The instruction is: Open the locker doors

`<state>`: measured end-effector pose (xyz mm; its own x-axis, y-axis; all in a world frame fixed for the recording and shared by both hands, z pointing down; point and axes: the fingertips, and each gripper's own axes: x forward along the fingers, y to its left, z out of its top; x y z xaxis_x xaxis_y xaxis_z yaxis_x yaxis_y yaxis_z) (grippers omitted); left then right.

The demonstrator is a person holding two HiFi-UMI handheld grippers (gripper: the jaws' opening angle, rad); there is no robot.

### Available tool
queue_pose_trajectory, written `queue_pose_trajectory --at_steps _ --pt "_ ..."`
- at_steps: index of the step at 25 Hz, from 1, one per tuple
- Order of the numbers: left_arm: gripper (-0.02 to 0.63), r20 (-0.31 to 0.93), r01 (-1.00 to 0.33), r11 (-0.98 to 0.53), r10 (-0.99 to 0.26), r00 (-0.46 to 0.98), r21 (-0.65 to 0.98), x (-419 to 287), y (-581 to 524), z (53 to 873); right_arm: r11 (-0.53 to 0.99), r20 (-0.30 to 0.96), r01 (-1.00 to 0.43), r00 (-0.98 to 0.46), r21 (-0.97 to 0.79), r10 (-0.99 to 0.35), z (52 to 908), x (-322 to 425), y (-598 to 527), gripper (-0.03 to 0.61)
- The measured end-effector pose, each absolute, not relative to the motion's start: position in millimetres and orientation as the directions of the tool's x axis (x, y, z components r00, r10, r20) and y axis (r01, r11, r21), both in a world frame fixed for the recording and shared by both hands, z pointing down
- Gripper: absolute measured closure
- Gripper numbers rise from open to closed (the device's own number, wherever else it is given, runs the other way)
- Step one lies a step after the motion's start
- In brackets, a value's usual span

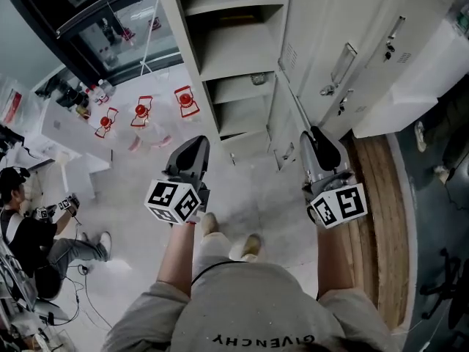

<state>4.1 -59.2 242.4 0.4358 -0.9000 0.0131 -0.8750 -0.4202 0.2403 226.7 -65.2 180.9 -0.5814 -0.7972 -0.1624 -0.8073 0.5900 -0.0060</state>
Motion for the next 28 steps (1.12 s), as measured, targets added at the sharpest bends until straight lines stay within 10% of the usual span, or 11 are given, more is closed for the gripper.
queue_pose_trajectory --at_steps 28 --pt "0.615 0.198 -0.848 -0.388 -0.857 0.476 0.361 -61.2 -145.7 547.5 0.652 0.180 -0.710 -0.701 -0.266 -0.690 554.1 60.0 -139.3 0.476"
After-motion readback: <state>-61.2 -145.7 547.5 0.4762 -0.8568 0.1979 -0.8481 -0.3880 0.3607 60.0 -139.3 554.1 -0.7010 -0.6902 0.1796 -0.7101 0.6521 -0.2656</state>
